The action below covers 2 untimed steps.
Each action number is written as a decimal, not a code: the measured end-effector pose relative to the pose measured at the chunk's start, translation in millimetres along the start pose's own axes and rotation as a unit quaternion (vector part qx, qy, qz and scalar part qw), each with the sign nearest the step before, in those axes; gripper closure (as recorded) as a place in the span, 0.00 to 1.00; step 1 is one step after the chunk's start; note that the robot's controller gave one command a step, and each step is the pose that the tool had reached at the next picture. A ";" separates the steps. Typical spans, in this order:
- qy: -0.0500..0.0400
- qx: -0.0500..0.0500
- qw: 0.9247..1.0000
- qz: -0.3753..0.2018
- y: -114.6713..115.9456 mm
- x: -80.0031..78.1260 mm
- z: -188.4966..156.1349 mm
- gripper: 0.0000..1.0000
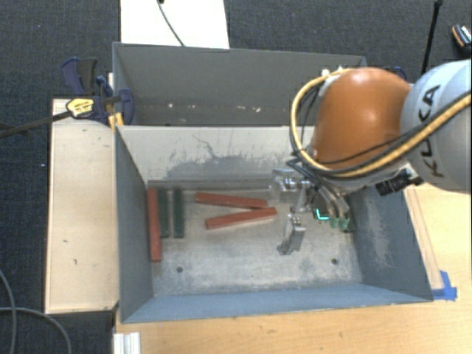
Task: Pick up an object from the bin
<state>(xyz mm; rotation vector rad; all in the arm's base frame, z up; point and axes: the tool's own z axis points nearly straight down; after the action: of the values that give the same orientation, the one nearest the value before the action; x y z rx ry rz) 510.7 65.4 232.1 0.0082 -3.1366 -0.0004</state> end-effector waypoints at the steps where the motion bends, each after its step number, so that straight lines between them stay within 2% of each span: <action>1: -0.003 0.000 0.995 -0.097 29.9 -70.2 164.3 0.00; 2: -0.006 -0.001 0.996 -0.094 30.7 -72.1 159.2 1.00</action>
Offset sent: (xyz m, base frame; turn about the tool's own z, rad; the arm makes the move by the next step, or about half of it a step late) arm 0.0690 0.0302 -0.1621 -0.1948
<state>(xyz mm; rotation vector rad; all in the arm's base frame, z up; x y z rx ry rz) 581.8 96.5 72.5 0.3045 -3.1342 -0.0048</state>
